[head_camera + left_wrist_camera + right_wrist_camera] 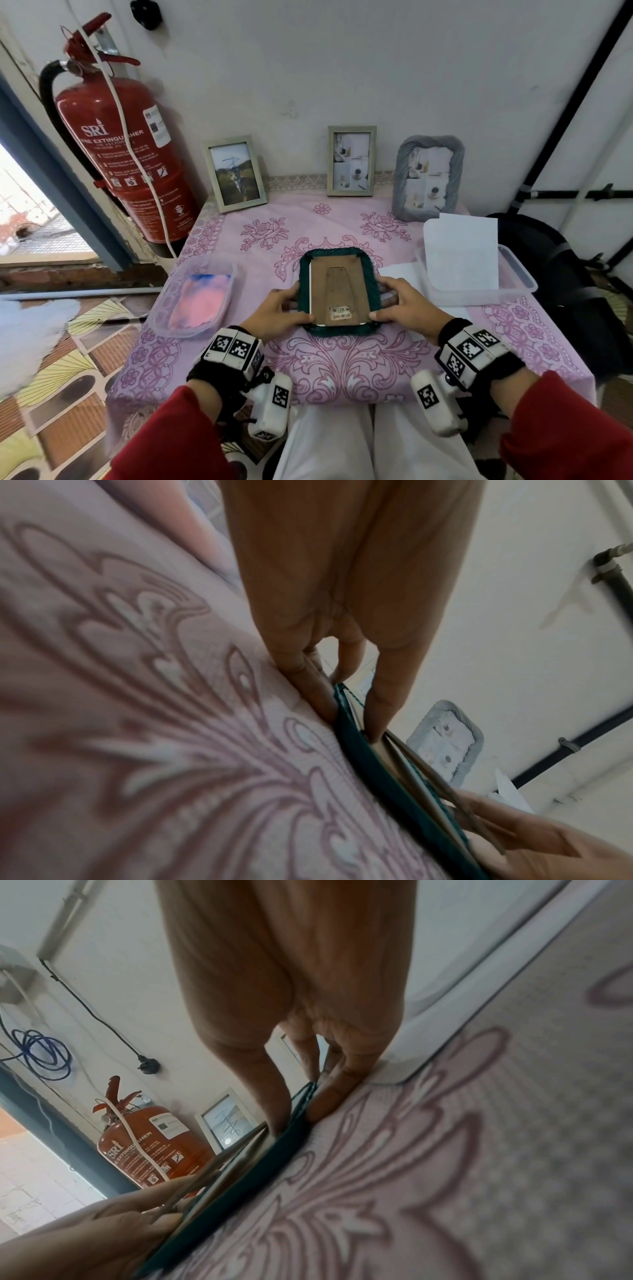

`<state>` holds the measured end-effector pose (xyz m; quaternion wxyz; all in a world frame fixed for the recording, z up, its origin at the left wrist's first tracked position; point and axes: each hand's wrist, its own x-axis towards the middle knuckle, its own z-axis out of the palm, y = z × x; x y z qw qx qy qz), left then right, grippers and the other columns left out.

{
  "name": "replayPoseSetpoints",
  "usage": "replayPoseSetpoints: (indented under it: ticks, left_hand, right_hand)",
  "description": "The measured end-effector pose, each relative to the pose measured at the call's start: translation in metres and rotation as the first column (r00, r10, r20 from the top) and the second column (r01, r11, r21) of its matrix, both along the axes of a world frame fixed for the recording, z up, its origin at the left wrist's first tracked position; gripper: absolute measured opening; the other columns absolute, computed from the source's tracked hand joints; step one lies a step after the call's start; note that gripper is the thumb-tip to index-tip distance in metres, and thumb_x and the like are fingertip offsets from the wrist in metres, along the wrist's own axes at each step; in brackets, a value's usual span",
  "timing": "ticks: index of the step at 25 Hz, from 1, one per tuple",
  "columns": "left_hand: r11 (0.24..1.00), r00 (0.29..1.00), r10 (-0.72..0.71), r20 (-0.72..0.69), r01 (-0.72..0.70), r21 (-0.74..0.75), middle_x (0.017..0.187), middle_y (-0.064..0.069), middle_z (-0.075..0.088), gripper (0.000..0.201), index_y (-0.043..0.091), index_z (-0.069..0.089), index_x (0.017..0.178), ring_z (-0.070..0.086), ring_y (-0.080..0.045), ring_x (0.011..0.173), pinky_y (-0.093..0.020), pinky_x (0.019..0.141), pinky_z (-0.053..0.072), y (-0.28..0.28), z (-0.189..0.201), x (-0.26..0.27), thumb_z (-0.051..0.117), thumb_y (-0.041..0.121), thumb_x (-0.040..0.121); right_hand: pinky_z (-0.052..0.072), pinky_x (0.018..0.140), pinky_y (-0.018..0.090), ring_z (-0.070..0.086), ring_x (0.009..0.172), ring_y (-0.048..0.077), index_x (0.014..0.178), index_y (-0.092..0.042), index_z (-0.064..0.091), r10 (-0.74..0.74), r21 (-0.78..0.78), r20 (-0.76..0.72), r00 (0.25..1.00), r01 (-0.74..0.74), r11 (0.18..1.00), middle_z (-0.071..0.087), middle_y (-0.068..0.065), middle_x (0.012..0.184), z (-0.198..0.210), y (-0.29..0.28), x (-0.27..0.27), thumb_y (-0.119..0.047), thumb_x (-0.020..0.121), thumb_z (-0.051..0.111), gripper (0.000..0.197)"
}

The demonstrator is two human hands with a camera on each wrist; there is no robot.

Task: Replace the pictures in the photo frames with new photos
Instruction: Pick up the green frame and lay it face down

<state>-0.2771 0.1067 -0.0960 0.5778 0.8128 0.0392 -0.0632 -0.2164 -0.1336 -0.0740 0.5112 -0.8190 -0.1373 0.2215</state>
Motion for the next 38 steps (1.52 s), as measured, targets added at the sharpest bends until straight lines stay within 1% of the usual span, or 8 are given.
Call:
replayPoseSetpoints:
  ticks: [6,9,13,17,21,26,32,38]
  left_hand:
    - [0.995,0.998,0.010,-0.065,-0.016,-0.094,0.096,-0.006,0.064,0.058,0.008,0.044,0.134,0.064,0.002,0.075,-0.011,0.074,0.052,-0.002,0.007,-0.004,0.055,-0.016,0.082]
    - [0.975,0.988,0.061,-0.143,-0.089,-0.202,0.102,-0.009,0.063,0.057,0.009,0.042,0.136,0.062,-0.013,0.085,-0.015,0.074,0.054,0.001,0.010,-0.004,0.052,-0.014,0.085]
    - [0.947,0.929,0.264,-0.260,-0.301,-0.115,0.081,-0.009,0.060,0.035,-0.001,0.051,0.125,0.055,-0.014,0.065,-0.016,0.047,0.050,0.008,0.017,0.014,0.053,0.001,0.091]
    - [0.931,0.923,0.362,-0.127,-0.351,0.103,0.078,-0.008,0.055,0.038,0.000,0.050,0.126,0.051,-0.016,0.062,-0.017,0.047,0.047,0.014,0.023,0.048,0.058,0.005,0.089]
    - [0.948,0.943,0.305,-0.134,-0.288,0.137,0.097,-0.015,0.057,0.039,0.002,0.052,0.126,0.055,-0.026,0.076,-0.026,0.060,0.050,0.011,0.028,0.077,0.060,0.007,0.088]
    - [0.941,0.929,0.327,-0.171,-0.304,0.148,0.079,-0.012,0.056,0.008,0.005,0.064,0.088,0.054,-0.021,0.064,-0.027,0.050,0.052,0.013,0.027,0.095,0.066,0.012,0.085]
    - [0.915,0.912,0.380,-0.153,-0.347,0.205,0.059,-0.006,0.052,0.032,0.013,0.047,0.061,0.048,-0.017,0.051,-0.026,0.053,0.047,0.010,0.028,0.107,0.074,0.017,0.078]
    - [0.930,0.924,0.346,-0.164,-0.314,0.192,0.062,-0.007,0.055,0.029,0.013,0.049,0.061,0.052,-0.016,0.052,-0.020,0.042,0.049,0.013,0.026,0.108,0.071,0.011,0.080]
  right_hand:
    - [0.045,0.097,0.035,0.050,0.093,0.018,0.143,-0.006,0.031,-0.021,0.017,-0.058,0.998,0.022,1.000,0.040,0.018,0.126,-0.001,-0.001,0.000,0.015,0.077,0.063,0.077]
    - [0.050,0.073,0.030,0.051,0.079,0.015,0.141,-0.006,0.034,-0.019,-0.006,-0.095,0.995,0.018,1.000,0.044,0.012,0.113,0.000,0.001,0.005,0.014,0.079,0.059,0.070]
    - [0.043,0.052,0.026,0.049,0.060,0.018,0.136,-0.005,0.038,-0.075,-0.159,-0.090,0.993,0.060,0.986,0.051,0.008,0.083,0.009,0.009,0.023,0.002,0.086,0.049,0.052]
    - [0.047,0.082,0.032,0.055,0.103,0.030,0.134,-0.002,0.042,-0.026,-0.341,0.173,0.985,0.084,0.936,0.049,0.021,0.126,0.018,0.026,0.053,-0.008,0.088,0.052,0.047]
    - [0.040,0.099,0.030,0.053,0.119,0.030,0.126,0.002,0.053,-0.089,-0.333,0.236,0.968,0.166,0.928,0.057,0.021,0.126,0.017,0.047,0.079,-0.013,0.088,0.060,0.041]
    - [0.056,0.049,0.033,0.068,0.088,0.032,0.092,-0.008,0.066,-0.214,-0.274,0.162,0.963,0.252,0.928,0.067,0.012,0.104,0.012,0.055,0.093,-0.022,0.081,0.072,0.019]
    - [0.056,0.078,0.048,0.065,0.093,0.030,0.080,-0.010,0.064,-0.228,-0.280,0.149,0.962,0.262,0.924,0.069,0.015,0.098,0.012,0.057,0.101,-0.022,0.074,0.078,0.019]
    - [0.055,0.042,0.038,0.061,0.063,0.025,0.081,-0.007,0.065,-0.259,-0.232,0.055,0.964,0.265,0.936,0.058,0.005,0.073,0.011,0.053,0.103,-0.015,0.072,0.080,0.018]
